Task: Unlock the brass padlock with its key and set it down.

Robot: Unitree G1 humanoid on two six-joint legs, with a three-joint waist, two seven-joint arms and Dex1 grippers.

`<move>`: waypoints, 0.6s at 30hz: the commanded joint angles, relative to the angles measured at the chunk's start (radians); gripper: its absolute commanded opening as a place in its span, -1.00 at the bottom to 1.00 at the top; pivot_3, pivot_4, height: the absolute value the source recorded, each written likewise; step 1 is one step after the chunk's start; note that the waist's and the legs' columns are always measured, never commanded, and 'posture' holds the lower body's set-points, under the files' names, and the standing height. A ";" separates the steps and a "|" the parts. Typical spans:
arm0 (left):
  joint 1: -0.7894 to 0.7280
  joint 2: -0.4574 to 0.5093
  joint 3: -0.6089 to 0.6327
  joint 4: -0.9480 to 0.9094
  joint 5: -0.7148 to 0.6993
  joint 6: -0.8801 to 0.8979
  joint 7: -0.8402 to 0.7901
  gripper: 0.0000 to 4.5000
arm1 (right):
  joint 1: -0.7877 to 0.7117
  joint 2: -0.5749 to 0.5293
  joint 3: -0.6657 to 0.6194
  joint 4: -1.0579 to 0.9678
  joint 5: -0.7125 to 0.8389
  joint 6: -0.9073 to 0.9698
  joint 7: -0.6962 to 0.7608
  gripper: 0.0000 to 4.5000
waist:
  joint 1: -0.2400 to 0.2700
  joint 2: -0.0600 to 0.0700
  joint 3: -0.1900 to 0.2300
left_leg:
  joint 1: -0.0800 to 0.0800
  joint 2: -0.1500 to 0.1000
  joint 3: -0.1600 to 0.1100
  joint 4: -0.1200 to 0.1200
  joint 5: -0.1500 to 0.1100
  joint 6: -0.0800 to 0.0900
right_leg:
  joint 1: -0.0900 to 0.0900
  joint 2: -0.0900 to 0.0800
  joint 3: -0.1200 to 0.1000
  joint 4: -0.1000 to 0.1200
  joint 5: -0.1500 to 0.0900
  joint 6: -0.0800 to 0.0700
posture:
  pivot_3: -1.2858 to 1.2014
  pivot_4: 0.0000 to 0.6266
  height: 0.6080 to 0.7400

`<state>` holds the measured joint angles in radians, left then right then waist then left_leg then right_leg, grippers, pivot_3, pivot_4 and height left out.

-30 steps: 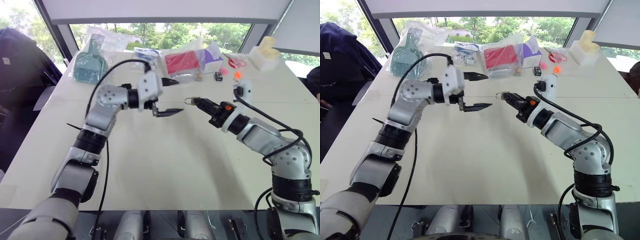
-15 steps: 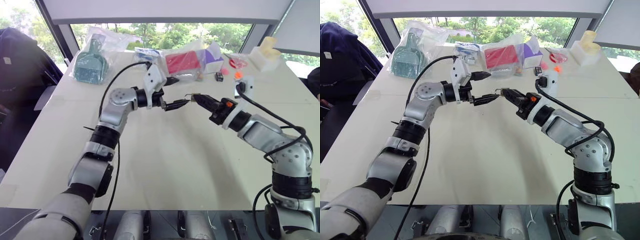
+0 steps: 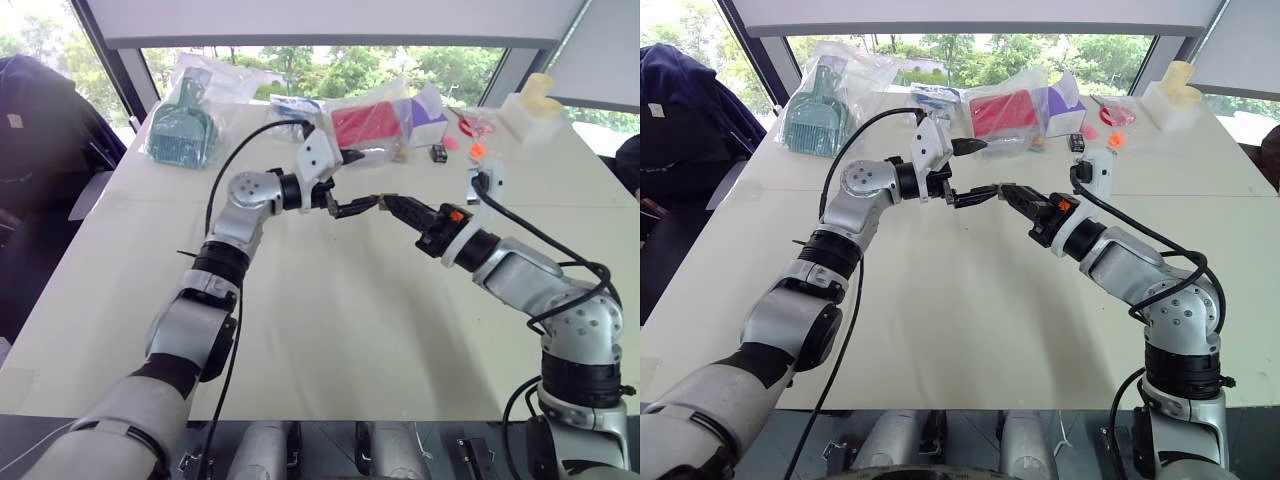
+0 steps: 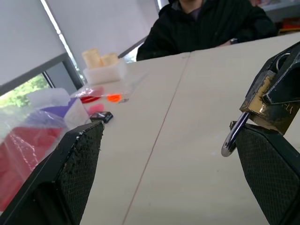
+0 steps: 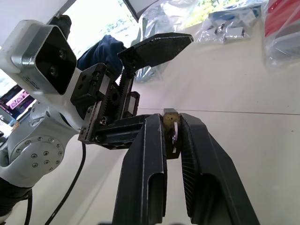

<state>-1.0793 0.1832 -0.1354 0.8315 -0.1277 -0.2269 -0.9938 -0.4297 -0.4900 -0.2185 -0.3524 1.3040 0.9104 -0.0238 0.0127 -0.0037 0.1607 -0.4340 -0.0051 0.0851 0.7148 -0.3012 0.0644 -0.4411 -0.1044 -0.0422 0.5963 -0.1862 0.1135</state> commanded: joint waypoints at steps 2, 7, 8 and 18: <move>-0.002 -0.001 0.015 -0.061 -0.039 0.027 -0.080 0.97 | -0.004 0.016 0.009 -0.065 0.021 -0.005 0.007 -1.00 | -0.002 0.000 0.000 | 0.000 0.000 0.000 0.000 0.000 0.000 | 0.000 0.000 0.000 0.000 0.000 0.000 | 0.03 -0.52 1.00; 0.044 0.024 0.017 -0.150 -0.067 0.105 -0.135 0.97 | -0.008 0.012 -0.002 -0.053 0.009 -0.013 0.004 -1.00 | -0.002 0.000 0.000 | 0.000 0.000 0.000 0.000 0.000 0.000 | -0.001 0.000 0.000 0.000 0.000 0.000 | 0.03 -0.52 1.00; 0.047 0.026 0.017 -0.157 -0.066 0.110 -0.133 0.97 | -0.009 0.012 -0.002 -0.052 0.009 -0.013 0.005 -1.00 | -0.001 0.000 0.000 | 0.000 0.000 0.000 0.000 0.000 0.000 | 0.000 0.000 0.000 0.000 0.000 0.000 | 0.03 -0.52 1.00; 0.026 0.020 0.013 -0.114 -0.030 0.080 -0.105 0.97 | -0.011 0.018 0.004 -0.060 0.018 -0.013 0.008 -1.00 | -0.001 0.000 0.000 | 0.000 0.000 0.000 0.000 0.000 0.000 | 0.000 -0.001 0.000 0.000 0.000 0.000 | 0.03 -0.52 1.00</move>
<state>-1.0209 0.2126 -0.1254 0.7221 -0.1643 -0.1216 -1.1074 -0.4242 -0.4806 -0.2069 -0.3716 1.3024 0.9098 -0.0249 0.0121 -0.0036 0.1607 -0.4341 -0.0052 0.0851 0.7146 -0.3013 0.0643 -0.4414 -0.1049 -0.0422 0.5964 -0.1863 0.1132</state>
